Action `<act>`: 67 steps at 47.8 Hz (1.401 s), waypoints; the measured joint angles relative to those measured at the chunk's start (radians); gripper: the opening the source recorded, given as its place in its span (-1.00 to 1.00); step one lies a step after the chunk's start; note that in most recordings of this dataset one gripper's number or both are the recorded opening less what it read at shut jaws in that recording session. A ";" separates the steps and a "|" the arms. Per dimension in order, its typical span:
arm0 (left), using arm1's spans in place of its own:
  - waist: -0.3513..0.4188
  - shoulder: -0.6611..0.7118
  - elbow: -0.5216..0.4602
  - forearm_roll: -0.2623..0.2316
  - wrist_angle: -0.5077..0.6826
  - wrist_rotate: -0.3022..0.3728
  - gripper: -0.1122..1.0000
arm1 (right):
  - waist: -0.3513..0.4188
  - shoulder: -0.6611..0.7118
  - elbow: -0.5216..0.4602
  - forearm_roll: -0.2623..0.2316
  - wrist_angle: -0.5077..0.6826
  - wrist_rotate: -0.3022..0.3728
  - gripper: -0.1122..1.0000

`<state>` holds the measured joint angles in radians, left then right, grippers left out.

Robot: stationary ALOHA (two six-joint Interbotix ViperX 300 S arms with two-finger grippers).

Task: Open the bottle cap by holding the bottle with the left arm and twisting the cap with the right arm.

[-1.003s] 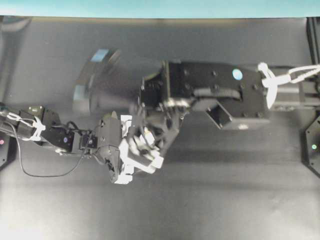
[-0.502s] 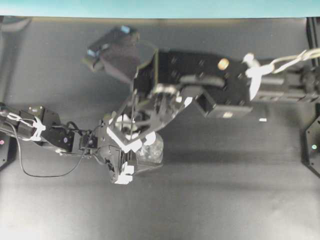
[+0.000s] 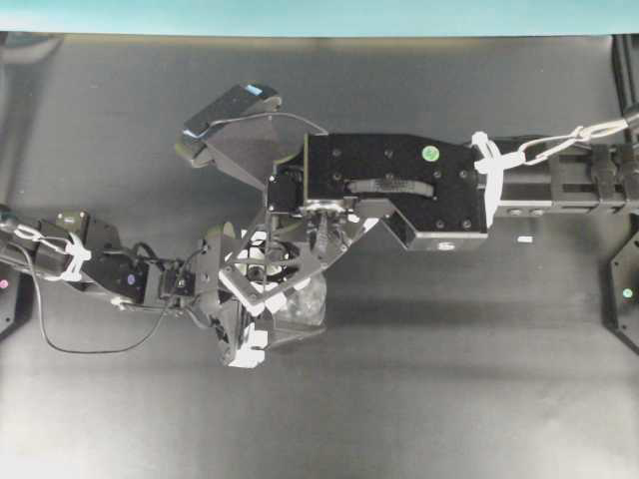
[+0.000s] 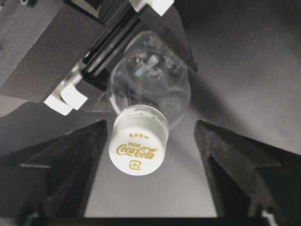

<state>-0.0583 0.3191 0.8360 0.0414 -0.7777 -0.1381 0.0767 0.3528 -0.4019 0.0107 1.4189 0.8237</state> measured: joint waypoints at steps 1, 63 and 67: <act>0.000 0.000 0.000 0.000 0.000 0.000 0.63 | 0.000 0.000 0.000 0.002 0.002 0.000 0.32; 0.000 0.000 0.000 0.000 0.005 -0.008 0.63 | 0.003 -0.003 0.006 0.012 0.008 -1.213 -0.14; 0.000 -0.002 0.002 0.000 0.005 -0.008 0.63 | 0.003 -0.006 0.012 0.009 0.005 -1.295 -0.14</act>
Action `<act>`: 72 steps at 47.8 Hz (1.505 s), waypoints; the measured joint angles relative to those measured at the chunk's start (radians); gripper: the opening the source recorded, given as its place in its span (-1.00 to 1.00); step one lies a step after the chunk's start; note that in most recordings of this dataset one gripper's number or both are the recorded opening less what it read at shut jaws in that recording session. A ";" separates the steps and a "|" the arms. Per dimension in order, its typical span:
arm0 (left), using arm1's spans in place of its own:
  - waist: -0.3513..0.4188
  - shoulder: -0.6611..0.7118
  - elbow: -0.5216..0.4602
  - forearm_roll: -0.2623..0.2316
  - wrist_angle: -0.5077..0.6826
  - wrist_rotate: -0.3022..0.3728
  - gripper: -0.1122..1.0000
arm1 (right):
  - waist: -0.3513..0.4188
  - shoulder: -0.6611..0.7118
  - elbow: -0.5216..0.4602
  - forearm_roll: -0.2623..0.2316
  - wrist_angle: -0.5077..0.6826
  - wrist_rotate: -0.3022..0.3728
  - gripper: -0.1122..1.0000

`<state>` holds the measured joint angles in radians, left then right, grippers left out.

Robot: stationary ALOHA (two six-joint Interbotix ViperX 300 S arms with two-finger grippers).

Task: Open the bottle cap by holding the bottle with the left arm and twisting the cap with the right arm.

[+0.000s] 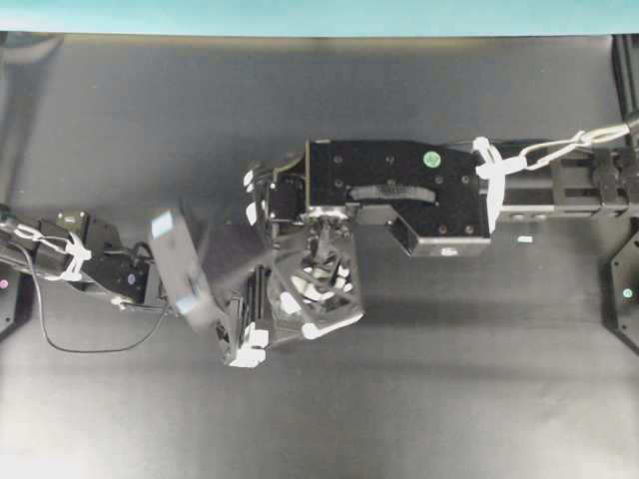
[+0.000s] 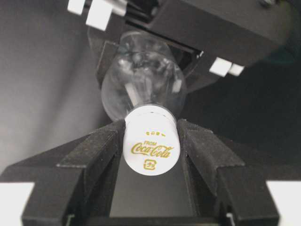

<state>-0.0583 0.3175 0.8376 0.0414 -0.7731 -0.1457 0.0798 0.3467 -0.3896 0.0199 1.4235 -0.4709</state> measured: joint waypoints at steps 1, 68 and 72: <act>0.000 0.002 -0.002 0.000 0.000 0.000 0.63 | 0.000 -0.002 0.002 0.000 0.000 -0.018 -0.14; -0.002 -0.002 -0.005 0.000 0.003 -0.009 0.63 | 0.000 -0.077 0.132 0.000 -0.158 -0.480 -0.14; -0.003 -0.002 -0.005 0.000 0.009 -0.009 0.63 | 0.000 -0.078 0.135 0.000 -0.161 -0.472 -0.13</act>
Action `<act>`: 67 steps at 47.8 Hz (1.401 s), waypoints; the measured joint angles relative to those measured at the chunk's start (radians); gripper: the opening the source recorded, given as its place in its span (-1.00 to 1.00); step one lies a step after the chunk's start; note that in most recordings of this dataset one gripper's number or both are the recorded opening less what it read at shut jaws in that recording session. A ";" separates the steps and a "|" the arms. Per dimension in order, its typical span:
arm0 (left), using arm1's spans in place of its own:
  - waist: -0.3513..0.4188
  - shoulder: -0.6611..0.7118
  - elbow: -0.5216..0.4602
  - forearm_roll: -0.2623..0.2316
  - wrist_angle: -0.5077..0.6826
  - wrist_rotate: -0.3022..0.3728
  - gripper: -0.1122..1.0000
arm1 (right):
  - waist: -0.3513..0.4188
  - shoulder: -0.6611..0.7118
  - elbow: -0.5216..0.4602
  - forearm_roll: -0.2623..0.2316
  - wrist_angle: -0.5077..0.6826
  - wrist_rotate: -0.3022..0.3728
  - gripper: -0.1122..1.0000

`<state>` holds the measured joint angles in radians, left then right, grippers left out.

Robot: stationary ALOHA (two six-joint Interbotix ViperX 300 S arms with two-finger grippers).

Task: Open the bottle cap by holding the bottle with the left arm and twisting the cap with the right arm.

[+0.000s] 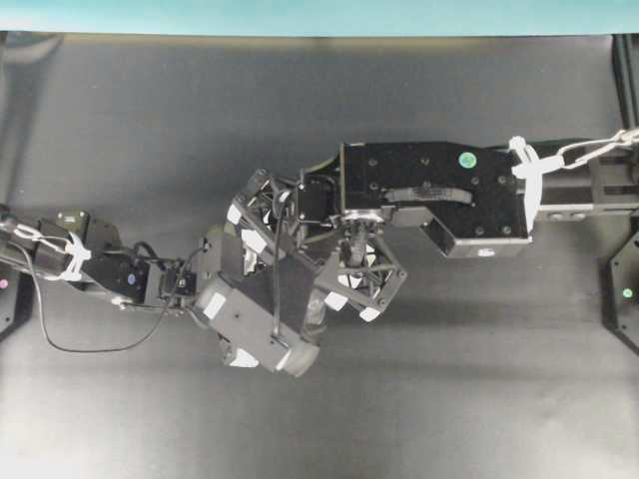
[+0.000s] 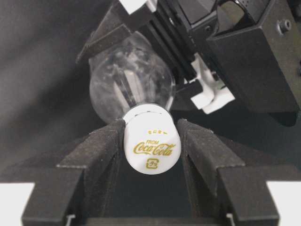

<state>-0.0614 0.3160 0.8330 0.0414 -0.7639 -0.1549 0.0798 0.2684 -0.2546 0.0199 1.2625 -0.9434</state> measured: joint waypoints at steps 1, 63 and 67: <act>0.002 0.000 0.000 0.000 0.002 0.000 0.63 | 0.000 0.000 0.000 0.000 0.000 0.002 -0.13; -0.002 -0.006 -0.002 0.000 0.032 0.000 0.63 | 0.040 -0.278 0.227 -0.008 -0.281 0.701 0.62; -0.002 -0.006 -0.002 0.000 0.032 0.000 0.63 | 0.054 -0.350 0.321 -0.006 -0.411 0.762 0.62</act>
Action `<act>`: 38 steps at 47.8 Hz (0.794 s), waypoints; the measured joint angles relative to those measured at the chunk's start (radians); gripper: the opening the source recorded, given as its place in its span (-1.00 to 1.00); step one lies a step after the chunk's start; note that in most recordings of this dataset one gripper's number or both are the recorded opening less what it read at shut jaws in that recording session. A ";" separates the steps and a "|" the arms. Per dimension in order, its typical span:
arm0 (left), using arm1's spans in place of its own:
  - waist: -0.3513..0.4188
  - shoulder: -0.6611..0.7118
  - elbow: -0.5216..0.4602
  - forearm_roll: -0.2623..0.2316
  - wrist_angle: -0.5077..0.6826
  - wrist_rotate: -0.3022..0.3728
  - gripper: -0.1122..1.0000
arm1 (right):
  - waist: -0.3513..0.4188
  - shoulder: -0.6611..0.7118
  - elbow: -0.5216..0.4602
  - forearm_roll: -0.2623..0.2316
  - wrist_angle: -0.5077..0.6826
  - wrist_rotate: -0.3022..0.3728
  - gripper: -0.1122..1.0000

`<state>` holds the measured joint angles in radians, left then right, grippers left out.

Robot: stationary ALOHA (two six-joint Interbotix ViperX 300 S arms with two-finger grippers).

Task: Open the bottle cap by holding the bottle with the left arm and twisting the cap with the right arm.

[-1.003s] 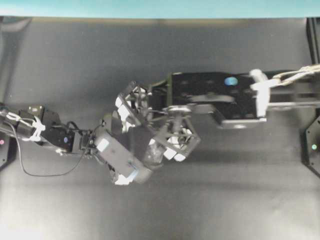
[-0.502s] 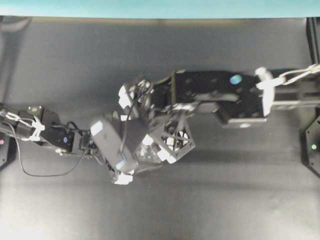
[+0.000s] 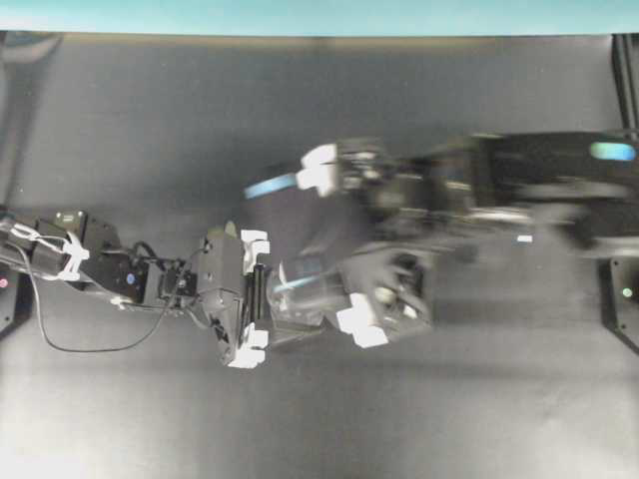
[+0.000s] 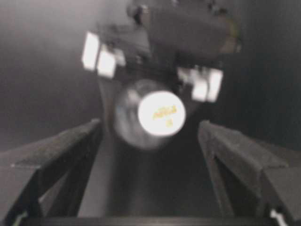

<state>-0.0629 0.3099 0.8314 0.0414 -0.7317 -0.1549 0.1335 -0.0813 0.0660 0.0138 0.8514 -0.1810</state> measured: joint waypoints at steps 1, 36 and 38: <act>0.000 0.000 0.000 0.000 0.002 0.000 0.63 | 0.003 -0.018 0.026 0.000 -0.037 0.017 0.62; -0.005 -0.006 -0.011 0.000 0.075 -0.008 0.98 | 0.020 -0.431 0.578 -0.002 -0.647 0.368 0.63; -0.006 -0.011 -0.009 0.000 0.083 -0.008 0.99 | 0.020 -0.431 0.583 -0.002 -0.644 0.368 0.63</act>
<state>-0.0690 0.2991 0.8222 0.0414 -0.6489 -0.1626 0.1534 -0.5123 0.6489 0.0123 0.2071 0.1871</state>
